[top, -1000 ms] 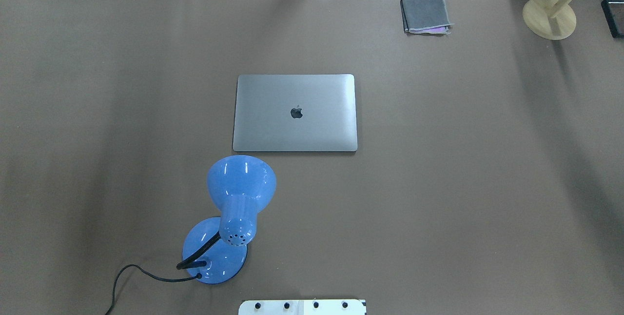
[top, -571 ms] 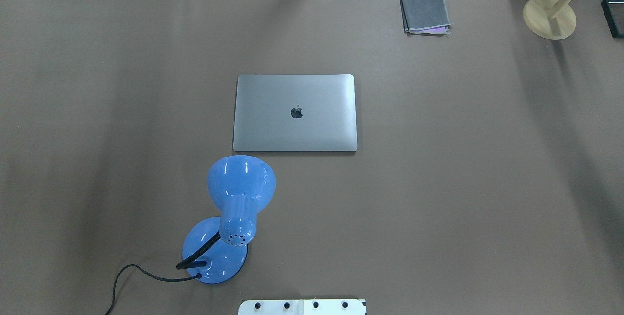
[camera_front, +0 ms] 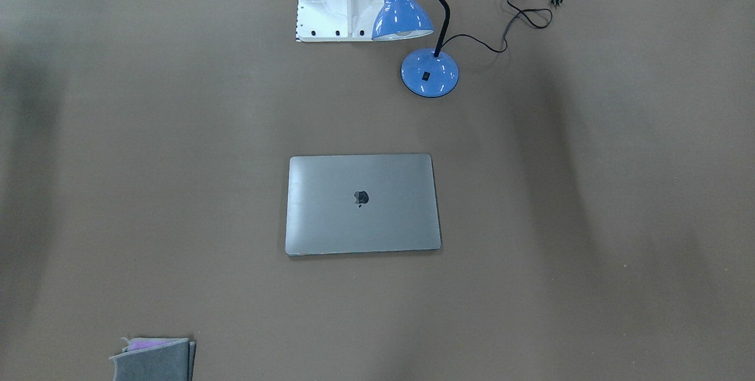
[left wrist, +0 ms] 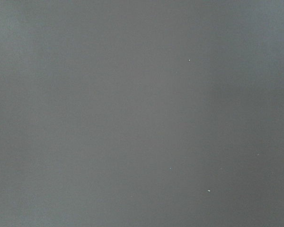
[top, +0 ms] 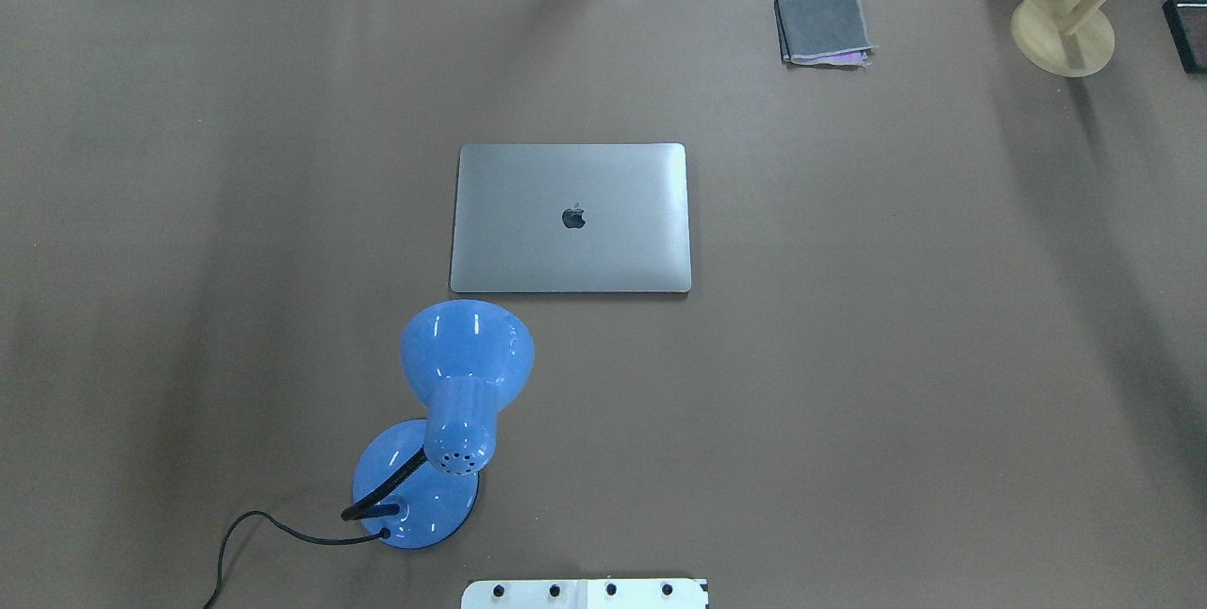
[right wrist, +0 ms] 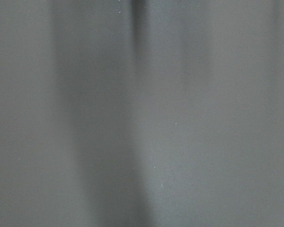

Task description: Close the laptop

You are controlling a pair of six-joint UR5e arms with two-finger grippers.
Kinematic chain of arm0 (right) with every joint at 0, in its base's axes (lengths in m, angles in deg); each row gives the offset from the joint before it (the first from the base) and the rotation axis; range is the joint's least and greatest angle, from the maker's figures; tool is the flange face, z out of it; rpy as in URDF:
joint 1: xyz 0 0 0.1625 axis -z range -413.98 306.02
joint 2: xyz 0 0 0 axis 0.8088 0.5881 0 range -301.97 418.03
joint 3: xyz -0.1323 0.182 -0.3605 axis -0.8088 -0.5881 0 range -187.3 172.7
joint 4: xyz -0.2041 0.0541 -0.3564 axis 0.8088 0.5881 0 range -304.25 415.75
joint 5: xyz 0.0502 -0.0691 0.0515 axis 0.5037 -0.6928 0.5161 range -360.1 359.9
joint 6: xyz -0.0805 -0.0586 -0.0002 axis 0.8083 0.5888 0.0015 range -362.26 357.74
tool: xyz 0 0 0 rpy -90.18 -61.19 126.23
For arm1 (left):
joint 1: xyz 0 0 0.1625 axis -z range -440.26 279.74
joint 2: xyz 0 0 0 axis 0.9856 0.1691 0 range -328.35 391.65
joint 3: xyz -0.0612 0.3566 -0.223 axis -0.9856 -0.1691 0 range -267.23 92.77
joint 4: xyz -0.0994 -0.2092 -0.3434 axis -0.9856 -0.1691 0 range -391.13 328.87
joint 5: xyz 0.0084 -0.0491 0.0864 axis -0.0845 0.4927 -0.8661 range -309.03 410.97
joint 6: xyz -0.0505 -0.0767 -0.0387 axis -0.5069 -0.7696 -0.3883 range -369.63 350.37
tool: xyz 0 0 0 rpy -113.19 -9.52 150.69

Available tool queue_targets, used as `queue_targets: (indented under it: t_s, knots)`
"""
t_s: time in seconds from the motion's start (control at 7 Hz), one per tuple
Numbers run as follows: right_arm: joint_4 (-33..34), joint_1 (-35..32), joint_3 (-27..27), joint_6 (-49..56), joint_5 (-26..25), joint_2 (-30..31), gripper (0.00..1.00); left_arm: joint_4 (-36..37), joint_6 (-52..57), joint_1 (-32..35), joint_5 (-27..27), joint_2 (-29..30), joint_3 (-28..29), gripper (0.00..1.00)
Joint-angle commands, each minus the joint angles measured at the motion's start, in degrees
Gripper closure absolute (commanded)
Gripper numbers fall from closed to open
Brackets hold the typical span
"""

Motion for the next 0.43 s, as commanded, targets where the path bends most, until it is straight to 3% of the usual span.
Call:
queue_targets:
  t_s: [0.0, 0.29]
  knots:
    - [0.0, 0.0, 0.2, 0.0, 0.1, 0.0, 0.0, 0.1, 0.0, 0.0, 0.0, 0.2, 0.0, 0.02]
    - [0.0, 0.0, 0.3, 0.0, 0.1, -0.7, 0.0, 0.2, 0.0, 0.0, -0.1, 0.4, 0.2, 0.02]
